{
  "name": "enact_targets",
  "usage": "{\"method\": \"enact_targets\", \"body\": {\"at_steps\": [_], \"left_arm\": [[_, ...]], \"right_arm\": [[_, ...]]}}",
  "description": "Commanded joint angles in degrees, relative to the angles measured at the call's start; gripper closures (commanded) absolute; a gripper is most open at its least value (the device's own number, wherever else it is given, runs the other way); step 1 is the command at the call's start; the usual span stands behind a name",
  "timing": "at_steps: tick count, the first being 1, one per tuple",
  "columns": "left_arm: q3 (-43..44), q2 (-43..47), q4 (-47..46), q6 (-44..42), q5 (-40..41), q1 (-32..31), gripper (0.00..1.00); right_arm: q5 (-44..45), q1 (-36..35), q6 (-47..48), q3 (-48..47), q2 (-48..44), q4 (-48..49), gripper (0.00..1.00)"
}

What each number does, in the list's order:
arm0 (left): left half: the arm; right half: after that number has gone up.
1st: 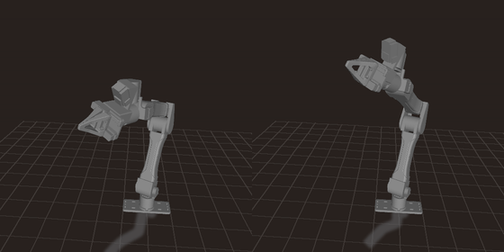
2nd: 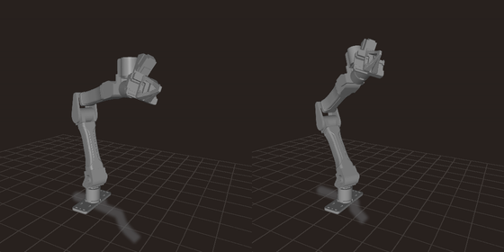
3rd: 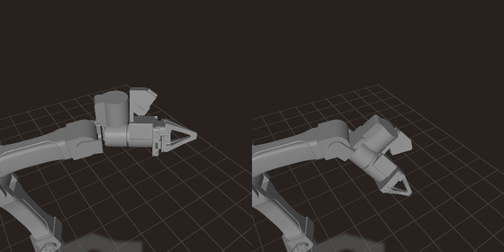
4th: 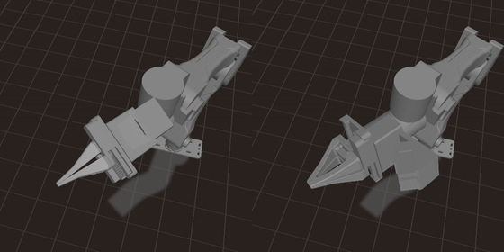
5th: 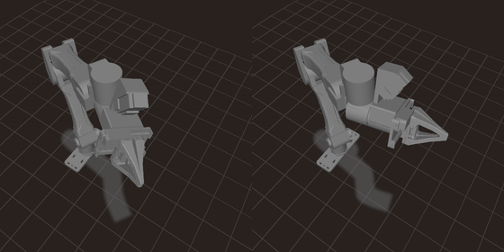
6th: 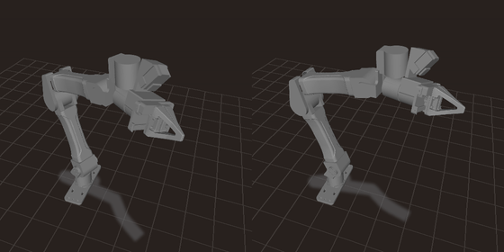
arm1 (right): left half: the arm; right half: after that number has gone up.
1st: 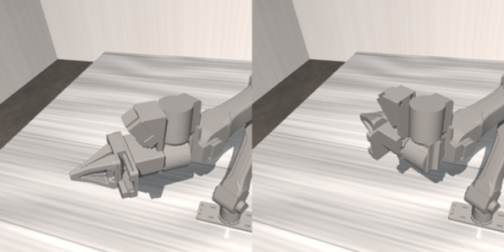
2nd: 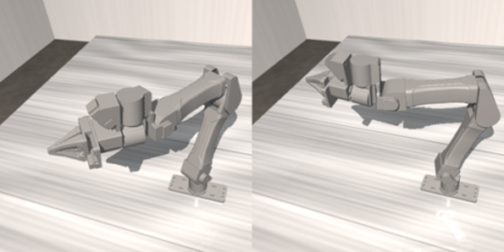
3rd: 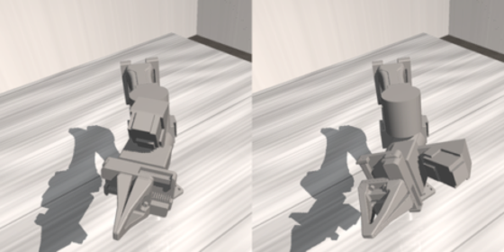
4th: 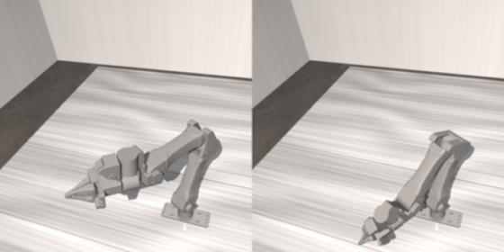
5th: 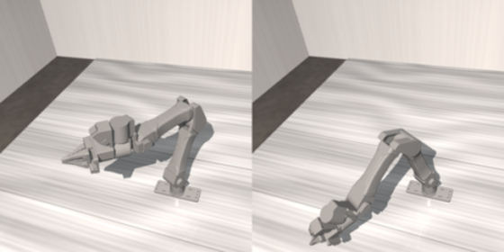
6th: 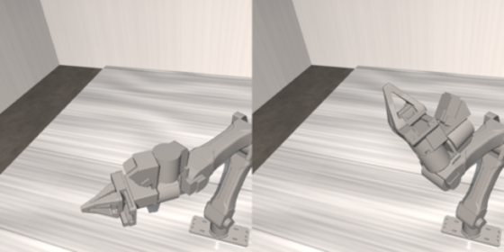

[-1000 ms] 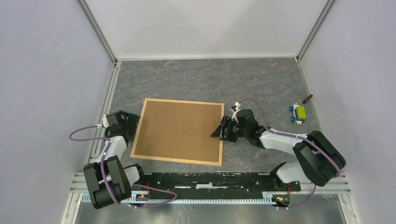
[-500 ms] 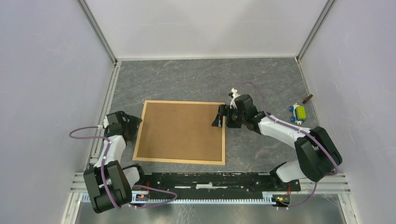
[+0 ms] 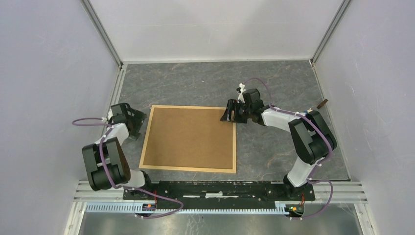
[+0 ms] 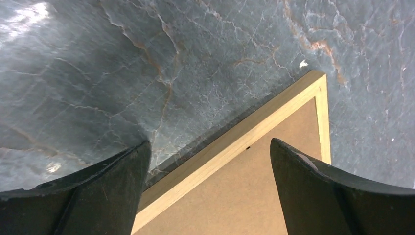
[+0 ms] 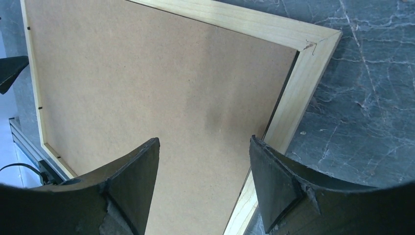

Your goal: Put the photo into the frame

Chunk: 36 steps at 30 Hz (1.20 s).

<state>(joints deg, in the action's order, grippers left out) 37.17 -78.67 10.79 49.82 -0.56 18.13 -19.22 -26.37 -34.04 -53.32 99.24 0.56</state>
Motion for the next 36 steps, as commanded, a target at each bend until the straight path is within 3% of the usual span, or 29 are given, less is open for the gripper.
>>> {"method": "enact_targets", "body": {"at_steps": [1, 9, 16, 36], "left_arm": [[1.14, -3.57, -3.68, -0.95, -4.44, -0.37, 0.0], [-0.69, -5.82, -6.02, 1.49, -8.23, -1.24, 0.0], [-2.4, -4.03, -6.55, 2.57, -7.2, -1.29, 0.0], [-3.46, -4.06, -7.44, 3.53, -8.03, -1.3, 0.0]], "right_arm": [[0.04, 0.38, 0.93, -2.17, 0.86, 2.09, 0.27], [-3.99, 0.05, -2.15, -0.21, 3.13, 7.16, 0.26], [1.91, 2.21, 4.17, -4.78, 0.14, -2.36, 0.23], [0.66, 3.98, 4.01, -6.61, 0.46, -0.46, 0.28]]}}
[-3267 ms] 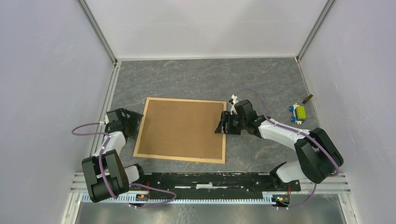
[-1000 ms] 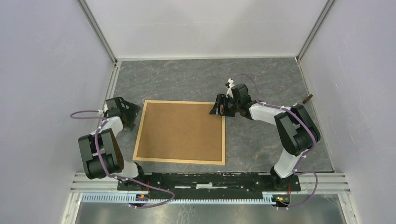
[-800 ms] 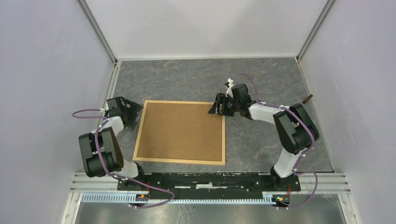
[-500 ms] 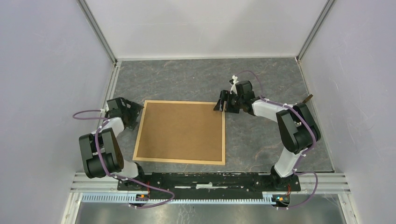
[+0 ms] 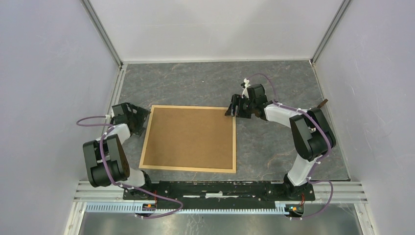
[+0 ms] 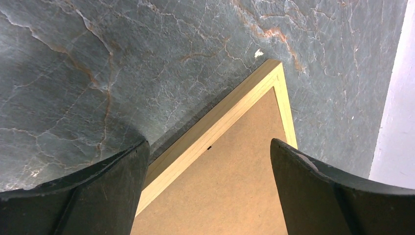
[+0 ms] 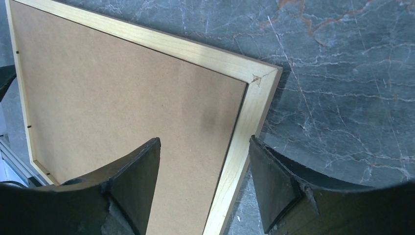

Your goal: Put the photo into the frame

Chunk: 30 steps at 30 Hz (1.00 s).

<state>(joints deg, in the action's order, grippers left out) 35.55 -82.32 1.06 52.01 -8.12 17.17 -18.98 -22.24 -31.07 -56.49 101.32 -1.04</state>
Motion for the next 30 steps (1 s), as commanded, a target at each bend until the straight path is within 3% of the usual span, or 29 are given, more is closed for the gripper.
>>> {"method": "enact_targets", "body": {"at_steps": [1, 5, 21, 30], "left_arm": [[-1.84, -0.4, 2.19, 1.43, -0.55, -0.29, 0.0], [-1.94, -0.65, 1.98, 1.69, -0.84, -0.28, 0.0], [-1.35, -3.66, 0.47, 3.81, -3.05, -1.31, 0.0], [8.47, -13.9, -2.21, 6.88, -4.1, -7.3, 0.0]], "right_arm": [[0.07, -0.17, 0.73, -3.45, -1.36, 1.62, 0.29], [-1.35, -0.27, -0.61, -3.37, 0.55, 3.03, 0.34], [-3.95, -1.81, -4.86, -0.19, 3.77, 8.36, 0.34], [-4.95, -1.33, -3.48, 1.98, -2.29, 6.6, 0.29]]}}
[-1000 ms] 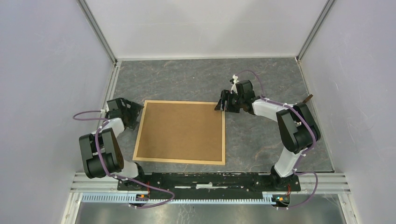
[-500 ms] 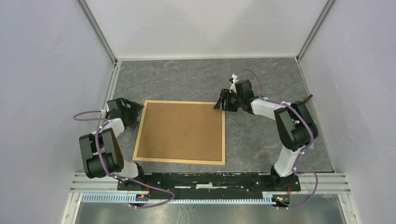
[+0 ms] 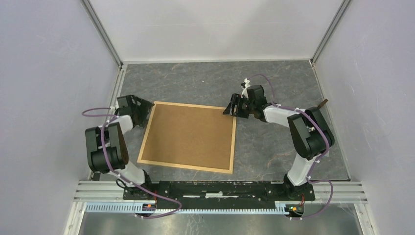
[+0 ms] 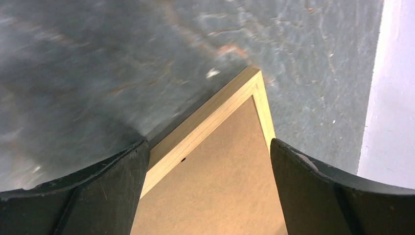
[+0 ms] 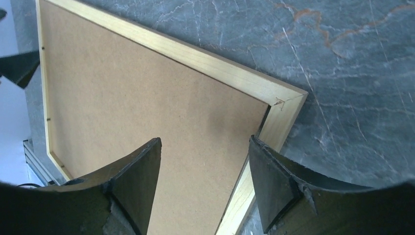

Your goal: Put the photo into the frame

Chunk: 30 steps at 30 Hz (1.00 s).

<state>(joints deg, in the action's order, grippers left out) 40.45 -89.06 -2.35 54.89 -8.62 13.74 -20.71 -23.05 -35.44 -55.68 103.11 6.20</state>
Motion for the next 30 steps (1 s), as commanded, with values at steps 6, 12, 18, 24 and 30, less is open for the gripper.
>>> {"method": "enact_targets", "body": {"at_steps": [6, 12, 18, 24, 30], "left_arm": [[20.0, -18.32, -0.47, 0.94, -9.16, -11.29, 0.0], [40.37, -16.97, 23.45, -14.87, 5.05, -18.56, 0.0], [21.85, 4.59, 29.79, -14.56, 11.91, -18.75, 0.0], [-2.37, 31.08, 37.28, -3.26, 7.71, -20.66, 0.0], [-14.08, 44.48, 43.22, 8.12, 7.53, -26.37, 0.0]], "right_arm": [[-0.34, 4.48, 6.13, 1.75, -8.0, -4.33, 0.24], [-0.84, 8.98, 13.29, -4.43, -5.84, -8.84, 0.13], [-5.09, 10.53, 19.43, -14.66, 3.56, -13.24, 0.08], [-9.43, 10.92, 18.44, -18.9, 9.49, -11.89, 0.08], [-11.82, 10.87, 16.14, -17.03, 12.59, -9.09, 0.09]]}}
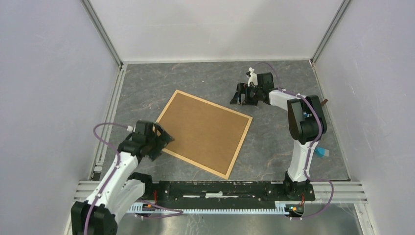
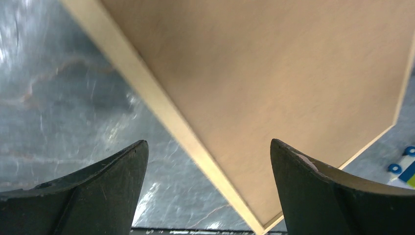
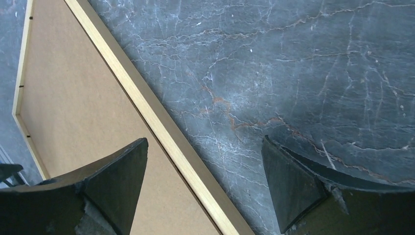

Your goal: Put the photo into the frame

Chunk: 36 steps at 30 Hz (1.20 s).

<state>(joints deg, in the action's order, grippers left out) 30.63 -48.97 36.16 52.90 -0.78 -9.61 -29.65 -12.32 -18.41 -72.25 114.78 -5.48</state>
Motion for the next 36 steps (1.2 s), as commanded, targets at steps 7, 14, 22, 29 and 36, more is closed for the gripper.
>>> {"method": "enact_targets", "body": {"at_steps": [7, 14, 22, 29, 36], "left_arm": [[-5.91, -2.79, -3.19, 9.34, -1.41, -5.06, 0.0], [3.2, -21.54, -17.38, 6.04, 0.65, -5.07, 0.0], [19.81, -42.18, -23.52, -3.73, 1.04, -2.98, 0.0], [24.04, -44.55, -20.73, -8.4, -0.29, -0.98, 0.0], [18.42, -39.61, -21.01, -9.12, -5.96, -0.94, 0.0]], "right_arm": [[-3.36, -0.17, -3.37, 5.83, -1.75, 5.01, 0.11], [-4.81, -0.82, -9.26, 20.26, -9.74, 12.66, 0.13], [-1.49, -5.0, -12.33, 35.27, -26.62, 13.7, 0.13], [9.17, -3.96, -2.24, 28.79, -30.45, -0.76, 0.12], [12.72, -6.86, 1.78, 22.56, -28.67, -4.34, 0.13]]}}
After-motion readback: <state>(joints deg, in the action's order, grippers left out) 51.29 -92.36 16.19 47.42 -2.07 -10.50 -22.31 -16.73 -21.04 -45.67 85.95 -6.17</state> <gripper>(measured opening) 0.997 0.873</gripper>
